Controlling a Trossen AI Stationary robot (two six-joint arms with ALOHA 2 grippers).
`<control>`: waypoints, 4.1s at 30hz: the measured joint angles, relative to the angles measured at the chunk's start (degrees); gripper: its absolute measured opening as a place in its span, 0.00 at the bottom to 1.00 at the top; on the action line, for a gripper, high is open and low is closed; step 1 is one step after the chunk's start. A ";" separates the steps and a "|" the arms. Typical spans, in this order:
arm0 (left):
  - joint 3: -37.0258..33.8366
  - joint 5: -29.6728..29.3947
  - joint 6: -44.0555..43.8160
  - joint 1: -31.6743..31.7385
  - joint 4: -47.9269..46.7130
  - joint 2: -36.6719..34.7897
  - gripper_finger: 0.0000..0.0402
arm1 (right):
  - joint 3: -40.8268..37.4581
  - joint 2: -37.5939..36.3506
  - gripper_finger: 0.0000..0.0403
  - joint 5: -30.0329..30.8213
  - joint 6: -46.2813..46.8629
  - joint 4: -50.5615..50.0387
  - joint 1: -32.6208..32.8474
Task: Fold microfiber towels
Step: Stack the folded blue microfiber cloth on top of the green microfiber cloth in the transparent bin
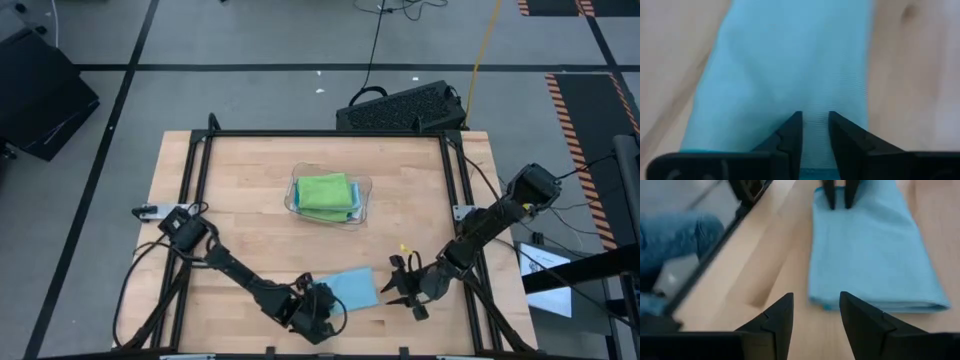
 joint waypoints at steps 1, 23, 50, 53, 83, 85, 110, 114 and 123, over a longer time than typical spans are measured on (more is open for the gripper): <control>0.00 0.66 -0.91 -0.04 -1.34 0.10 0.23 | 0.00 0.00 0.38 0.20 -1.81 -0.68 0.28; 0.07 -2.78 19.71 3.99 11.67 -6.55 0.58 | -0.02 0.02 0.48 8.77 -6.66 -9.85 1.30; 0.04 29.00 -0.84 15.69 -5.37 -2.62 0.68 | -0.02 0.07 0.47 7.11 -9.40 -8.28 1.33; 0.33 29.23 -1.18 15.76 -5.61 -1.27 0.67 | 0.00 0.07 0.47 7.11 -9.85 -7.98 1.33; 4.93 1.11 33.76 7.80 -5.31 -4.34 0.03 | 4.04 -0.55 0.77 1.77 -2.78 1.39 -12.18; 5.49 0.24 35.84 7.55 -6.21 -4.42 0.03 | 4.04 -0.52 0.75 -0.12 -4.30 0.53 -12.50; 9.51 23.83 48.23 31.53 -25.32 -25.57 0.03 | -0.89 -33.17 0.65 17.75 -11.77 -29.77 -6.93; 9.46 33.66 51.10 39.22 -26.34 -24.75 0.03 | -3.49 -34.32 0.65 17.90 -11.82 -29.99 -6.94; 7.80 52.08 54.44 49.60 -26.41 -21.29 0.03 | -5.28 -35.75 0.65 17.76 -11.99 -29.76 -6.94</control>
